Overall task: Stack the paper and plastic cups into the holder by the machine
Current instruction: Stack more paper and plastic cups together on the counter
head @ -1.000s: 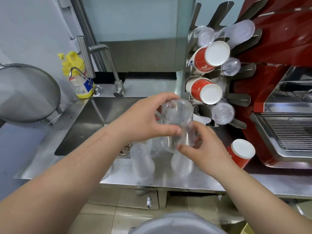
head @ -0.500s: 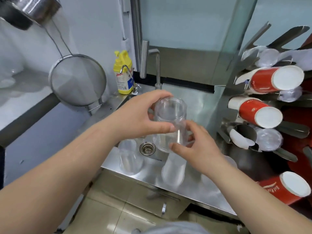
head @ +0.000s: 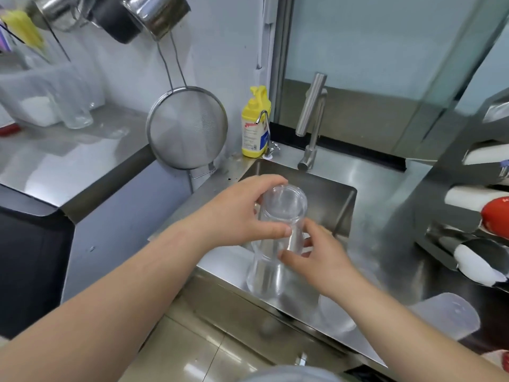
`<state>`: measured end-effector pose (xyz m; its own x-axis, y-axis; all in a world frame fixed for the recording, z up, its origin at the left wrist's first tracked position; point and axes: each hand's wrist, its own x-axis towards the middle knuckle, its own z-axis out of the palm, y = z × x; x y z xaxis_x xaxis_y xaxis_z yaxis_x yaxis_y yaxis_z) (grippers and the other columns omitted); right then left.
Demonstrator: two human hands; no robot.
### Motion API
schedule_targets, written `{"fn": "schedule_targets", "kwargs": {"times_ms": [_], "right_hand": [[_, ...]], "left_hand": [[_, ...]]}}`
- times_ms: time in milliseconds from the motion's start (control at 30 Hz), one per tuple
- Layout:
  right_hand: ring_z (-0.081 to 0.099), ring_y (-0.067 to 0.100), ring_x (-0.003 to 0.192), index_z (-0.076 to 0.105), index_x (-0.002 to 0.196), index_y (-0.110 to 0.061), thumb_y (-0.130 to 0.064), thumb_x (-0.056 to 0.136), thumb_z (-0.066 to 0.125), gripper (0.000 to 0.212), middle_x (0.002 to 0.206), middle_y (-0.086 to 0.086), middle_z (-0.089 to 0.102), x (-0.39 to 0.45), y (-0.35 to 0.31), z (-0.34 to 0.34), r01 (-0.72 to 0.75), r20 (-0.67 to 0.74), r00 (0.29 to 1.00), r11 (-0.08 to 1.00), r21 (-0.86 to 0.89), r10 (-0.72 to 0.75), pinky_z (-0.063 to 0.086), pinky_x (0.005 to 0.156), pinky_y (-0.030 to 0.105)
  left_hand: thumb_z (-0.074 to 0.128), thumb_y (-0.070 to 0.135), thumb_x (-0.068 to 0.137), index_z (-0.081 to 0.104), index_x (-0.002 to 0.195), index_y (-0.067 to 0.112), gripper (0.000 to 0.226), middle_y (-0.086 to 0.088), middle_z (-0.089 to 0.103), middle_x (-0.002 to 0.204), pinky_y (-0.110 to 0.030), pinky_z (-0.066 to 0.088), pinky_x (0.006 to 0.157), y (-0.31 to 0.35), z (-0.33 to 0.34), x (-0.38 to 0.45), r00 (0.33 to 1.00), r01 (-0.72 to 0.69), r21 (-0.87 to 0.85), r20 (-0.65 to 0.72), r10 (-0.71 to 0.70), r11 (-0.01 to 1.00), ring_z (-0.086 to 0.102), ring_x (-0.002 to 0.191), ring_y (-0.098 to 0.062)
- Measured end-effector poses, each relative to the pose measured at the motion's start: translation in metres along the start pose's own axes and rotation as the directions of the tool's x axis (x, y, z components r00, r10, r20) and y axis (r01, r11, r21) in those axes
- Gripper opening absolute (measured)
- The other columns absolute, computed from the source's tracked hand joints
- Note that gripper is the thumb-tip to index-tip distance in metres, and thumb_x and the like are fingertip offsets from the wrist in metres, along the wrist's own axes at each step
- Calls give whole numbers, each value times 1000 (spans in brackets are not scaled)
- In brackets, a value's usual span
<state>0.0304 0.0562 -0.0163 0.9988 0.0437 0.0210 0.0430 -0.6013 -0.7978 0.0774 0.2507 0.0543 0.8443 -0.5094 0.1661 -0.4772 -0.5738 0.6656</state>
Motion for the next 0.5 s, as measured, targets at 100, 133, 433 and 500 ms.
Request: {"fn": "schedule_targets", "kwargs": {"times_ms": [100, 133, 433, 500], "right_hand": [[56, -2, 92, 50, 111, -48, -49, 64, 67, 50, 105, -18, 57, 4, 9, 18, -44, 23, 999, 999, -5, 45, 44, 72, 19], [56, -1, 93, 50, 112, -47, -52, 63, 66, 51, 106, -17, 57, 5, 12, 24, -64, 29, 998, 998, -14, 64, 44, 72, 19], [55, 7, 99, 48, 118, -43, -45, 69, 68, 53, 107, -14, 57, 3, 47, 59, -164, 61, 983, 981, -101, 171, 43, 75, 23], [55, 8, 97, 48, 119, -41, -44, 68, 68, 54, 102, -16, 56, 2, 53, 64, -180, 68, 980, 976, -121, 189, 37, 67, 12]], "left_hand": [[81, 50, 71, 44, 141, 36, 80, 17, 50, 133, -19, 44, 98, -22, 6, 0, 999, 18, 14, 44, -19, 1000, 51, 115, -1], [81, 51, 72, 43, 141, 36, 81, 16, 50, 135, -23, 45, 100, -29, 8, 1, 998, 30, 8, 63, -31, 1000, 51, 117, -3], [81, 49, 72, 40, 146, 34, 86, 17, 47, 142, -22, 43, 103, -75, 50, -2, 980, 103, -52, 176, -92, 993, 49, 120, 0], [82, 45, 73, 40, 147, 30, 87, 13, 48, 141, -24, 43, 104, -81, 60, -4, 978, 106, -59, 185, -94, 993, 49, 116, -3]]}}
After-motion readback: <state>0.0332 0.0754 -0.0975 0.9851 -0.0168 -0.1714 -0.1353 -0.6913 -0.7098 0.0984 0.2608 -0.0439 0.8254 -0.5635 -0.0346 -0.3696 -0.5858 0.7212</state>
